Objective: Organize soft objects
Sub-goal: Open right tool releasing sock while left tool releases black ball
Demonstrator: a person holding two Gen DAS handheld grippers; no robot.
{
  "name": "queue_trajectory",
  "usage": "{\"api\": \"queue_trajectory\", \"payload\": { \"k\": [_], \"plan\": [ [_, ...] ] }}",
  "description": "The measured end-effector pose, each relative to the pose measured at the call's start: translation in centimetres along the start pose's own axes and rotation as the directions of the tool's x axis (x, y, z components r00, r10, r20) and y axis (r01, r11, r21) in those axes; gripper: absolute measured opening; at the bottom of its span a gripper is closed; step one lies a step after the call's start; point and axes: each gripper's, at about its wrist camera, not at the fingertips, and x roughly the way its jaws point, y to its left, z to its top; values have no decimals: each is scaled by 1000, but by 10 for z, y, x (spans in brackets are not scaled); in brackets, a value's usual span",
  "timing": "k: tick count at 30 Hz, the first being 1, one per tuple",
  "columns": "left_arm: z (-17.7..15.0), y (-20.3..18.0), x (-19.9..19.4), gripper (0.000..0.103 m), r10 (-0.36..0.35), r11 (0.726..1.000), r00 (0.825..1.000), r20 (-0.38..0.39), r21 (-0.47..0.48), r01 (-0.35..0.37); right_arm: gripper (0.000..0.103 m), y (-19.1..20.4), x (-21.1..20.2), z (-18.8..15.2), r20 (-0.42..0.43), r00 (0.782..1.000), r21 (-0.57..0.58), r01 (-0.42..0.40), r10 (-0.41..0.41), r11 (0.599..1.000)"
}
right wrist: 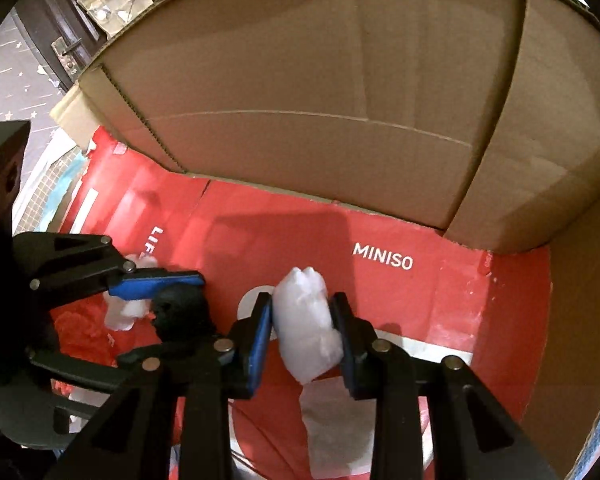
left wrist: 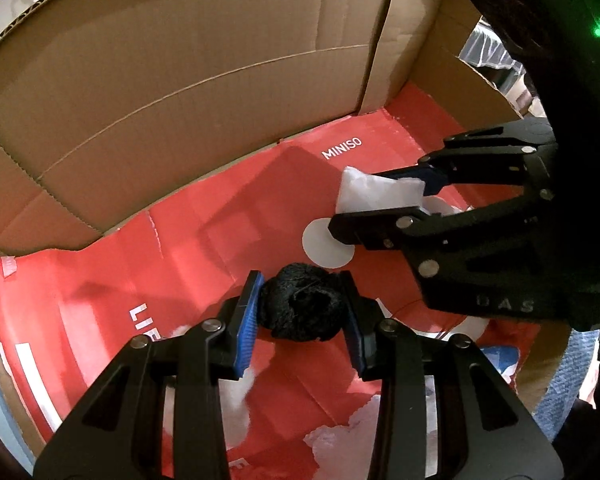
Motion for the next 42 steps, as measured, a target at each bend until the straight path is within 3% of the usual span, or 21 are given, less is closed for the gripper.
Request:
{"api": "queue_trajectory", "payload": {
  "k": [14, 16, 29, 32, 37, 42],
  "plan": [
    [2, -1, 2, 43, -1, 1000, 1000, 8, 2, 1, 49, 2, -2, 1, 5, 1000, -20, 12, -12, 1000],
    [1, -1, 1, 47, 1, 1000, 1000, 14, -2, -1, 49, 2, 0, 1, 5, 1000, -18, 13, -13, 1000],
    [-2, -2, -21, 48, 1, 1000, 999, 51, -13, -1, 55, 1, -13, -1, 30, 999, -8, 30, -29, 1000],
    [-6, -3, -33, 48, 4, 1000, 997, 76, -19, -2, 62, -1, -21, -2, 45, 998, -6, 33, -33, 999],
    [-15, -5, -68, 61, 22, 999, 987, 161, -36, -16, 63, 1, -46, -7, 85, 995, 8, 45, -45, 999],
    [-33, -13, -119, 67, 71, 996, 959, 275, -68, -54, 69, 12, -79, -14, 150, 986, 7, 73, -73, 997]
  ]
}}
